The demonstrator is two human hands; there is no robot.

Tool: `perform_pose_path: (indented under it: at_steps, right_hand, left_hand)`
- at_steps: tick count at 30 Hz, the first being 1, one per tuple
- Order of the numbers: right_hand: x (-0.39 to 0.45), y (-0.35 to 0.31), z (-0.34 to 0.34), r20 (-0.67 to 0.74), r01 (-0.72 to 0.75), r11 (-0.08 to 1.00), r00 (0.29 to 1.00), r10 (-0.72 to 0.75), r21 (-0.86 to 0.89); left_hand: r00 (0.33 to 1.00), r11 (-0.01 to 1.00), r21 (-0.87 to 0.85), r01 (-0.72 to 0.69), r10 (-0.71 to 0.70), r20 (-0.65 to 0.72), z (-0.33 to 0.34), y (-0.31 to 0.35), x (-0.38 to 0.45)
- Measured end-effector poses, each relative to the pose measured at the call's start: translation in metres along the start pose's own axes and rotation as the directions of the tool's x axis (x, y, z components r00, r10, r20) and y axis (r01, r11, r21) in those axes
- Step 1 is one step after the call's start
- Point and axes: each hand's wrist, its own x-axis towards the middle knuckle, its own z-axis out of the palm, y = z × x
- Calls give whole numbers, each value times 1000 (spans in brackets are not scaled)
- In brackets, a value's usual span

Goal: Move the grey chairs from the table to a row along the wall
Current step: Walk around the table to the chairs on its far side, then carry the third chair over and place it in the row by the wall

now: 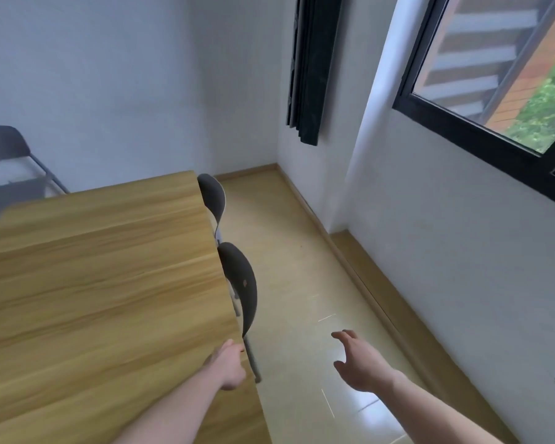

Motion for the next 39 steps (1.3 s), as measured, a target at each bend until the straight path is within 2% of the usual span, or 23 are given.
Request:
perform_pose_path:
  at_steps: [3, 9, 18, 25, 30, 35, 39]
  right_hand:
    - [7, 25, -14, 11, -13, 1000, 1000, 13, -2]
    - [30, 28, -32, 29, 28, 1000, 999, -27, -13]
    - [106, 14, -66, 68, 115, 993, 991, -113, -17]
    - [196, -10, -90, 115, 89, 996, 990, -86, -15]
    - [236, -30, -88, 166, 92, 996, 982, -91, 1]
    - [265, -41, -86, 216, 102, 995, 972, -97, -12]
    - [279, -39, -87, 257, 112, 993, 961, -102, -25]
  left_hand:
    - [999, 999, 27, -32, 32, -3, -3, 23, -1]
    - [998, 998, -57, 3, -7, -55, -30, 37, 20]
    - [994, 993, -97, 65, -73, -87, -71, 53, 115]
    - [988, 975, -161, 150, -155, -19, -104, 49, 167]
    - [974, 968, -155, 198, -176, 143, -106, 52, 184]
    - [954, 955, -186, 230, -184, 236, -97, 51, 188]
    - [944, 950, -135, 280, -247, 219, -84, 52, 192]
